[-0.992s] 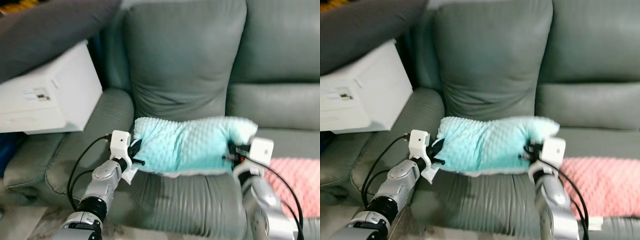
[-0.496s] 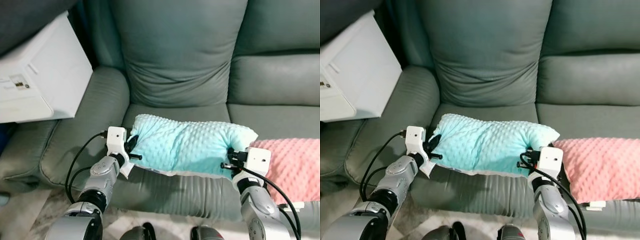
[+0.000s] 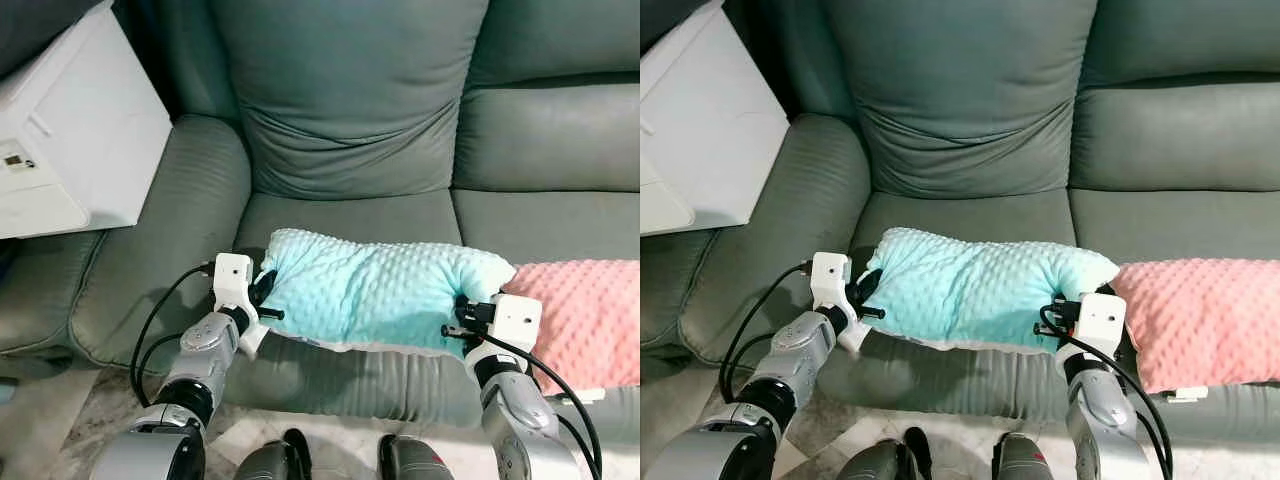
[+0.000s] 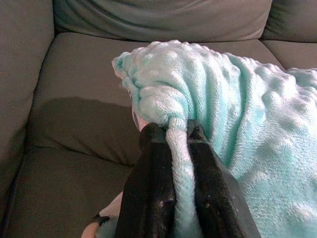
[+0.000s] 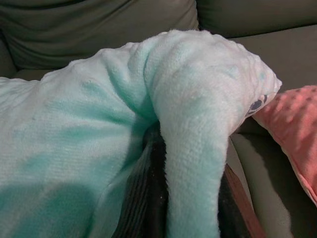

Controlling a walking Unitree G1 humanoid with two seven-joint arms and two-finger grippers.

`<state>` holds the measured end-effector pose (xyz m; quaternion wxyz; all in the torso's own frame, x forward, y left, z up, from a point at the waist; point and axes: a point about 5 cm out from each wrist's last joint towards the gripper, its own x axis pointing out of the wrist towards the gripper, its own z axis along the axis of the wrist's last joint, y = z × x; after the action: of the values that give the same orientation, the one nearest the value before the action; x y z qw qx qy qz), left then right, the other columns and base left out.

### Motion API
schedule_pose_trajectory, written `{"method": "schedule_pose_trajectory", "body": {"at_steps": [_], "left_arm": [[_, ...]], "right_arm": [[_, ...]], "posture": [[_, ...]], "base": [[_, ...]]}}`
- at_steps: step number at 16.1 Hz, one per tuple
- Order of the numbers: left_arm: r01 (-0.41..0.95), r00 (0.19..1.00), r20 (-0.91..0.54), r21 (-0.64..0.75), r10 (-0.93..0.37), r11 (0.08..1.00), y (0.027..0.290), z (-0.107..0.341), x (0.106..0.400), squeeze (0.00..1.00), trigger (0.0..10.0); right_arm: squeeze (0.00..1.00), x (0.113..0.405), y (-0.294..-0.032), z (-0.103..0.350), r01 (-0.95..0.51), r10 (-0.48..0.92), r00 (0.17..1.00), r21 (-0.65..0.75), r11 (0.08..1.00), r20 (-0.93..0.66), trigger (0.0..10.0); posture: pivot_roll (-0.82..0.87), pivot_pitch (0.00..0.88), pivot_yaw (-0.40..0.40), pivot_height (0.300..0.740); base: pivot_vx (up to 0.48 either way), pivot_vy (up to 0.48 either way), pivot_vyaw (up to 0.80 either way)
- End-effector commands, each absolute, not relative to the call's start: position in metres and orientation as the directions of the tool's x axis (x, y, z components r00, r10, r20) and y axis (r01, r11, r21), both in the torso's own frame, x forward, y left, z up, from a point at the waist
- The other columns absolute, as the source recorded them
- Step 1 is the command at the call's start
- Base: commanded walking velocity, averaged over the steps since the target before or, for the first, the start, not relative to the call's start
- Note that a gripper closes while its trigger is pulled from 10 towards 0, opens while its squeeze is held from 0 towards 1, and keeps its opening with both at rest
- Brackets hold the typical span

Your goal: Move the pillow to the sofa

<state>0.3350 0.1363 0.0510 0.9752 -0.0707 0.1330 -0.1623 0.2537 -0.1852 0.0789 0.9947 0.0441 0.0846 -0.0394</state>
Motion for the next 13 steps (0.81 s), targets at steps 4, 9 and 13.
{"method": "schedule_pose_trajectory", "body": {"at_steps": [4,9,13], "left_arm": [[0.267,0.920,-0.247,-0.176,-0.305,0.948,0.145,0.049,0.334,0.00,10.0],[0.224,0.912,-0.273,-0.294,-0.307,0.929,0.098,0.072,0.357,0.00,10.0],[0.219,0.909,-0.288,-0.288,-0.302,0.932,0.098,0.070,0.356,0.00,10.0]], "right_arm": [[0.00,0.252,-0.182,0.083,0.082,-0.069,0.987,0.082,0.993,-0.146,10.0],[0.00,0.254,-0.159,0.097,-0.003,0.003,1.000,-0.039,0.999,-0.014,10.0],[0.00,0.254,-0.159,0.097,0.004,-0.005,1.000,-0.041,0.999,-0.002,10.0]], "posture": [[-0.18,0.277,0.149,0.740],[-0.19,0.383,0.152,0.740],[-0.19,0.385,0.151,0.740]], "base": [[0.000,0.000,0.00],[0.000,0.000,0.00],[0.000,0.000,0.00]]}}
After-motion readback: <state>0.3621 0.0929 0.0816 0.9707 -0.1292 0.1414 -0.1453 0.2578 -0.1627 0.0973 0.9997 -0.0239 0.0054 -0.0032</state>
